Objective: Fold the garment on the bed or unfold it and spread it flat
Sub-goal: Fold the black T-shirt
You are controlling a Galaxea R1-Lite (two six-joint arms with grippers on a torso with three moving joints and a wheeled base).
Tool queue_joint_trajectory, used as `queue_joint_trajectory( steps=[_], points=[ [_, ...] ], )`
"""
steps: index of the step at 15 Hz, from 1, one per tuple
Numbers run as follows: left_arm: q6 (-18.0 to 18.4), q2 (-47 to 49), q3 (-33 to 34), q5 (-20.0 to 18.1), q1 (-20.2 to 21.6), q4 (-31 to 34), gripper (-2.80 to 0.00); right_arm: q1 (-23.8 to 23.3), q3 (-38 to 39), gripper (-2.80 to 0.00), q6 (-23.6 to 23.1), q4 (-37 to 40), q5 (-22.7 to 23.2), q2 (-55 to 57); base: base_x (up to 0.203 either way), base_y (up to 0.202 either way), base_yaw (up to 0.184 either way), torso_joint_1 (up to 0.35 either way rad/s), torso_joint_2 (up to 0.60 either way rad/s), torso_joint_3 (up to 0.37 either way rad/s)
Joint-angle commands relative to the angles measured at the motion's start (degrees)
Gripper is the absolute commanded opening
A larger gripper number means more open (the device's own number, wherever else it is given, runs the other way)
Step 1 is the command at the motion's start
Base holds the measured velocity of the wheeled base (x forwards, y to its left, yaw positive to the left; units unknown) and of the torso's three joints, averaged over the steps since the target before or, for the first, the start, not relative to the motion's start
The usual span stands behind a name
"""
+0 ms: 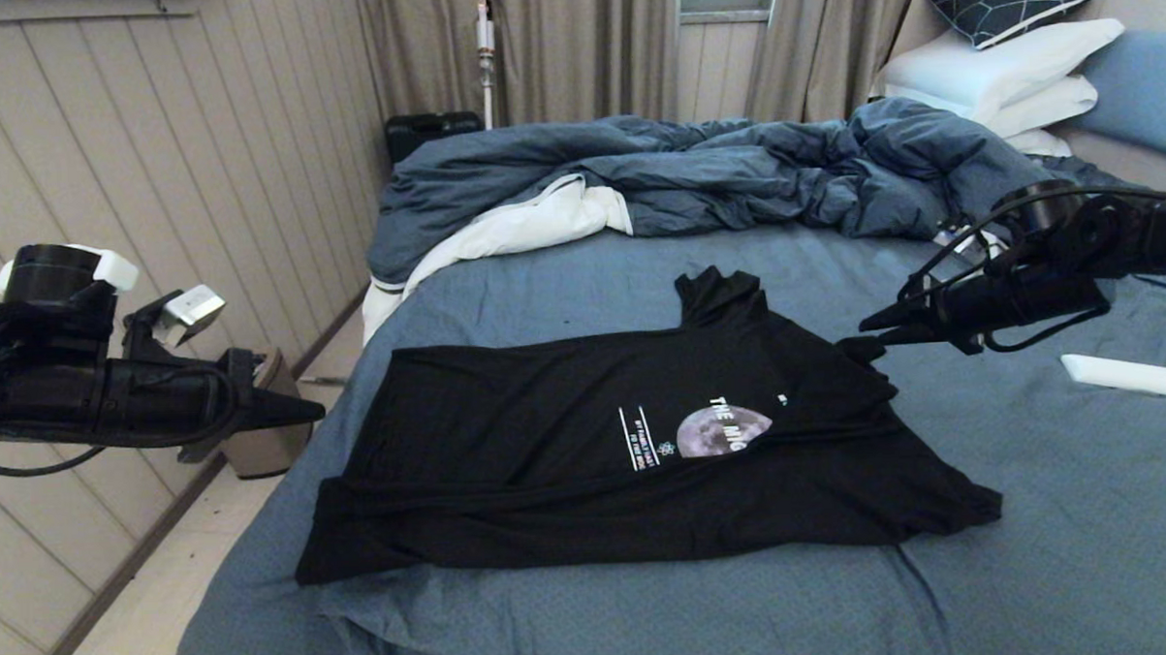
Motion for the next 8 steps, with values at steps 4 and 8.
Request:
queue_joint_trajectory(
  steps=[4, 8],
  points=[
    [-0.12, -0.23, 0.26, -0.49, 0.05, 0.1, -2.8, 1.29, 0.24, 0.0, 0.17, 0.66, 0.21, -1.9, 0.0, 0.0, 0.0, 0.0, 0.0, 0.0],
    [-0.12, -0.58, 1.13, -0.59, -0.04, 0.1, -2.8, 0.9, 4.92, -2.8, 0.02, 3.91, -0.01, -5.15, 0.0, 0.0, 0.0, 0.0, 0.0, 0.0]
  ],
)
